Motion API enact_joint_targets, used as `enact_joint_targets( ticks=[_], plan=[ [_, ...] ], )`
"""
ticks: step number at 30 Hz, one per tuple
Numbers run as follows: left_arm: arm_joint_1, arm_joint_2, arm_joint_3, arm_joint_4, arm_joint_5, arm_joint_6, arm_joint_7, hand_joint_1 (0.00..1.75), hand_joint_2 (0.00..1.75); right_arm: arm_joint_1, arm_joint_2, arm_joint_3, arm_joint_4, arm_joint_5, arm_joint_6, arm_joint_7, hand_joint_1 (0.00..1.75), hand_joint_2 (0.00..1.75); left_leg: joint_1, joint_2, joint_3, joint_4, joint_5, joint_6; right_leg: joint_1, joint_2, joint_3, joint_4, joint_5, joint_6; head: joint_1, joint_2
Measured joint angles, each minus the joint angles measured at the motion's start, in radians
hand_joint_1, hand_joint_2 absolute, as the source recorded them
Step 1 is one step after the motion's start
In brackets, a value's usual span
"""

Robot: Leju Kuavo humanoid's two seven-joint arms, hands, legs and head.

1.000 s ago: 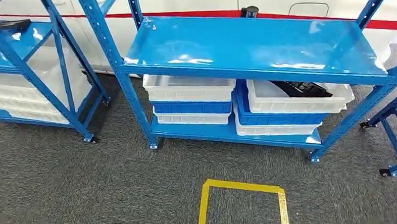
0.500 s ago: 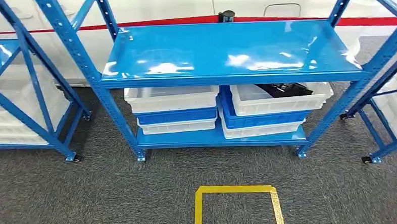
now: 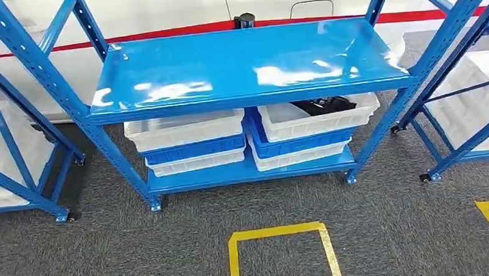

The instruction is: Take the parts from the cabinet and place them on the table.

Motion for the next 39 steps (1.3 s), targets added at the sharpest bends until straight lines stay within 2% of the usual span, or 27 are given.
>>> enact_joint_targets(
  ticks=[2,7,10,11,16,17,18,19,20,21,23,24,25,26,28,29,30,31,32,33,34,35,36,38,39],
  plan=[
    [0.0,0.0,0.0,0.0,0.0,-0.001,-0.002,0.0,0.0,0.0,0.0,0.0,0.0,0.002,0.003,0.001,0.0,0.0,-0.006,-0.003,0.001,0.0,-0.002,0.003,-0.005,-0.003,0.004,-0.005,0.001,0.002,0.0,0.0],
    [0.0,0.0,0.001,0.0,-0.002,-0.001,-0.002,0.0,0.0,-0.001,0.0,0.0,0.0,0.005,0.003,0.001,0.0,0.0,-0.01,-0.003,0.001,0.0,-0.004,0.013,-0.008,-0.003,0.008,-0.014,0.004,0.007,0.0,0.0],
    [0.0,0.0,0.001,0.0,-0.002,-0.001,-0.003,0.0,0.0,-0.001,0.0,0.0,0.0,0.005,0.003,0.001,0.0,0.0,-0.011,-0.003,0.0,0.001,-0.005,0.015,-0.009,-0.003,0.008,-0.015,0.004,0.01,0.0,0.0],
    [0.0,0.0,0.001,0.0,-0.002,-0.001,-0.003,0.0,0.0,-0.001,0.001,0.0,0.0,0.005,0.003,0.001,0.0,0.0,-0.011,-0.003,0.0,0.001,-0.006,0.016,-0.009,-0.003,0.008,-0.015,0.004,0.015,0.0,0.0],
    [0.0,0.0,0.004,0.0,-0.002,-0.001,-0.005,0.0,0.0,-0.001,0.001,0.0,0.0,0.011,0.003,0.001,0.0,0.0,-0.01,-0.003,0.0,0.002,-0.006,0.017,-0.01,-0.003,0.009,-0.015,0.004,0.015,0.0,0.0],
    [0.0,0.001,0.007,0.0,-0.002,-0.001,-0.006,0.0,0.0,0.0,0.004,0.0,0.0,0.013,0.003,0.001,0.0,0.0,-0.014,-0.002,-0.001,0.008,-0.012,0.027,-0.023,-0.003,0.018,-0.03,0.01,0.03,-0.001,0.0],
    [0.0,0.0,0.009,0.0,-0.002,-0.001,-0.009,0.0,0.0,-0.001,0.003,0.0,0.0,0.016,0.003,0.0,0.0,0.0,-0.014,-0.001,0.006,-0.011,-0.008,0.04,-0.019,-0.001,0.022,-0.043,0.014,0.037,-0.002,0.0],
    [0.001,0.0,0.011,0.0,-0.002,-0.001,-0.009,0.0,0.0,-0.001,0.004,0.0,0.0,0.017,0.002,0.0,0.0,0.0,-0.007,0.002,0.033,-0.049,0.008,0.053,-0.012,-0.005,0.033,-0.054,0.015,0.04,-0.003,0.0],
    [0.002,-0.001,0.011,0.0,-0.002,-0.001,-0.01,0.0,0.0,0.0,0.0,0.0,0.0,0.017,0.002,-0.001,0.0,0.0,-0.001,0.007,0.053,-0.075,0.018,0.057,-0.013,-0.015,0.03,-0.035,0.007,0.035,0.003,0.0],
    [0.002,-0.002,0.013,0.0,-0.001,-0.001,-0.011,0.0,0.0,-0.001,0.0,0.0,0.0,0.018,0.002,-0.003,0.0,0.0,0.0,0.009,0.061,-0.086,0.021,0.061,-0.011,-0.019,-0.001,0.025,-0.023,0.026,0.007,0.0],
    [0.003,-0.003,0.017,0.0,0.003,-0.001,-0.011,0.0,0.0,-0.002,-0.001,0.0,0.0,0.019,0.002,-0.003,0.0,0.0,0.002,0.015,0.061,-0.086,0.02,0.059,-0.016,-0.02,-0.093,0.186,-0.079,0.019,0.01,0.0],
    [0.004,-0.002,0.018,0.0,0.005,-0.001,-0.011,0.0,0.0,-0.002,-0.001,0.001,0.0,0.021,0.002,-0.005,0.0,0.0,0.002,0.015,0.062,-0.085,0.018,0.057,-0.019,-0.021,-0.126,0.239,-0.09,0.024,0.011,0.0],
    [0.005,-0.002,0.018,0.0,0.005,-0.001,-0.011,0.0,0.0,0.002,-0.001,0.001,0.0,0.024,0.002,-0.005,0.0,0.0,0.004,0.015,0.063,-0.083,0.015,0.052,-0.024,-0.023,-0.138,0.251,-0.082,0.034,0.01,0.0],
    [0.007,-0.003,0.019,0.0,0.005,-0.001,-0.013,0.0,0.0,0.005,-0.002,0.001,0.0,0.026,0.001,-0.005,0.0,0.0,0.008,0.014,0.066,-0.08,0.01,0.045,-0.03,-0.025,-0.126,0.217,-0.057,0.049,0.011,0.0],
    [0.01,-0.003,0.019,0.0,0.006,-0.001,-0.014,0.0,0.0,0.004,-0.005,0.001,0.0,0.032,0.0,-0.005,0.0,0.0,0.023,0.013,0.066,-0.056,-0.008,0.02,-0.045,-0.034,-0.05,0.044,0.027,0.088,0.01,0.0],
    [0.011,-0.001,0.019,0.0,0.006,-0.001,-0.014,0.0,0.0,0.004,-0.002,0.002,0.0,0.032,0.0,-0.006,0.0,0.0,0.025,0.015,0.061,-0.033,-0.023,0.004,-0.051,-0.047,-0.032,-0.003,0.039,0.099,0.018,0.0],
    [0.009,0.003,0.021,0.0,0.006,0.001,-0.015,0.0,0.0,0.005,0.007,0.003,0.0,0.033,0.0,-0.008,0.0,0.0,0.017,0.015,0.051,-0.016,-0.039,-0.009,-0.045,-0.038,-0.035,0.01,0.034,0.089,0.032,0.0],
    [0.009,0.001,0.023,0.0,0.006,0.0,-0.016,0.0,0.0,0.002,-0.002,0.003,0.0,0.033,-0.002,-0.008,0.0,0.0,0.016,0.015,0.048,-0.009,-0.043,-0.01,-0.044,-0.035,-0.038,0.026,0.026,0.059,0.026,0.0],
    [0.01,0.001,0.025,0.0,0.006,0.0,-0.016,0.0,0.0,0.003,0.002,0.004,0.0,0.033,-0.002,-0.008,0.0,0.0,0.016,0.015,0.051,-0.008,-0.045,-0.014,-0.043,-0.035,-0.041,0.03,0.021,0.052,0.012,0.0],
    [0.011,0.001,0.026,0.0,0.006,0.001,-0.017,0.0,0.0,0.005,0.0,0.005,0.0,0.034,-0.002,-0.008,0.0,0.0,0.02,0.015,0.053,-0.008,-0.046,-0.016,-0.045,-0.033,-0.041,0.033,0.018,0.047,0.005,0.0],
    [0.011,0.001,0.029,0.0,0.008,0.001,-0.017,0.0,0.0,0.004,0.002,0.006,0.0,0.035,-0.002,-0.008,0.0,0.0,0.025,0.016,0.054,-0.004,-0.052,-0.025,-0.044,-0.032,-0.041,0.038,0.013,0.039,0.005,0.0],
    [0.011,0.0,0.032,0.0,0.008,0.001,-0.018,0.0,0.0,0.004,0.001,0.006,0.0,0.037,-0.003,-0.008,0.0,0.0,0.025,0.015,0.049,0.012,-0.067,-0.026,-0.041,-0.032,-0.038,0.037,0.012,0.031,0.0,0.0],
    [0.01,0.0,0.035,0.0,0.009,0.002,-0.018,0.0,0.0,0.005,0.001,0.007,0.0,0.038,-0.003,-0.008,0.0,0.0,0.025,0.015,0.023,0.065,-0.098,-0.026,-0.037,-0.032,-0.034,0.036,0.011,0.031,-0.006,0.0],
    [0.012,0.0,0.04,0.0,0.009,0.002,-0.02,0.0,0.0,0.004,0.001,0.007,0.0,0.044,-0.003,-0.008,0.0,0.0,0.024,0.015,-0.069,0.229,-0.166,-0.025,-0.029,-0.032,-0.035,0.036,0.008,0.026,-0.008,0.0],
    [0.014,0.0,0.042,0.0,0.009,0.002,-0.02,0.0,0.0,0.004,0.001,0.008,0.0,0.046,-0.003,-0.008,0.0,0.0,0.023,0.014,-0.111,0.297,-0.181,-0.02,-0.023,-0.031,-0.033,0.036,0.005,0.021,-0.008,0.0]
  ],
)
